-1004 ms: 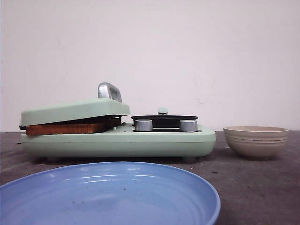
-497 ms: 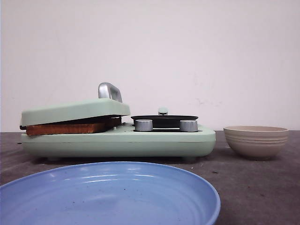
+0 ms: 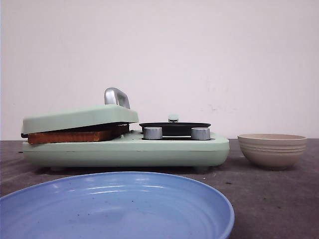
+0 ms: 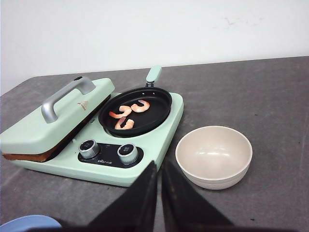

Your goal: Make breakfast with bread and shrimp

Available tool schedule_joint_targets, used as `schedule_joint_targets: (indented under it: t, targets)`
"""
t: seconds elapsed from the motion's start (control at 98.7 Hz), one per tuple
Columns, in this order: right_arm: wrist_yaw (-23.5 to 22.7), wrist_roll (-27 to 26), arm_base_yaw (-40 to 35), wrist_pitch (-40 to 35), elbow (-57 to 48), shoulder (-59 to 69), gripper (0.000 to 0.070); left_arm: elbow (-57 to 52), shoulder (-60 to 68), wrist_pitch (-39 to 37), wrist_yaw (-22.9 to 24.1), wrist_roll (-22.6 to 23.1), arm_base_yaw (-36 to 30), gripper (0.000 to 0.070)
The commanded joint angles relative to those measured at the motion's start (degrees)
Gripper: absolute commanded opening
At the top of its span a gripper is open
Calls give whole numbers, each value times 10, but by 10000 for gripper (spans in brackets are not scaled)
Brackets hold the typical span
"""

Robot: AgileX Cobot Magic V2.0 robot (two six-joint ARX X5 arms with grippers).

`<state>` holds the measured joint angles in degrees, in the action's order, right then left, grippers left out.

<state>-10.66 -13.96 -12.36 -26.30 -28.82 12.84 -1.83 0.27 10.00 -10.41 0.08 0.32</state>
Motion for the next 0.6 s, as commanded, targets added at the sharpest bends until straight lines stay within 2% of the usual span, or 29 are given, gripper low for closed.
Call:
schedule_joint_targets:
  t: [0.0,0.091,0.172,0.314,0.395,0.476,0.588]
  targets:
    - [2,-6,-2,5,-2,1,5,10,0,2,-2,-3,0,0]
    - [2,-1,-2,-1,-1,-3,5,10,0,2,-2,-3,0,0]
    - [6,35,-2,19,11,-6,5,10,0,2,-2,-3,0,0]
    - [57,127,2,189,104,-6,5,10,0,2,-2,-3,0,0]
    - [64,154,10,265,160,-7,5,10,0,2,-2,-3,0,0]
    - [69,163,20,266,191,-16,5,10,0,2,-2,-3,0,0]
    - [121,172,34,232,222,-44,5,10,0,2,-2,-3,0,0]
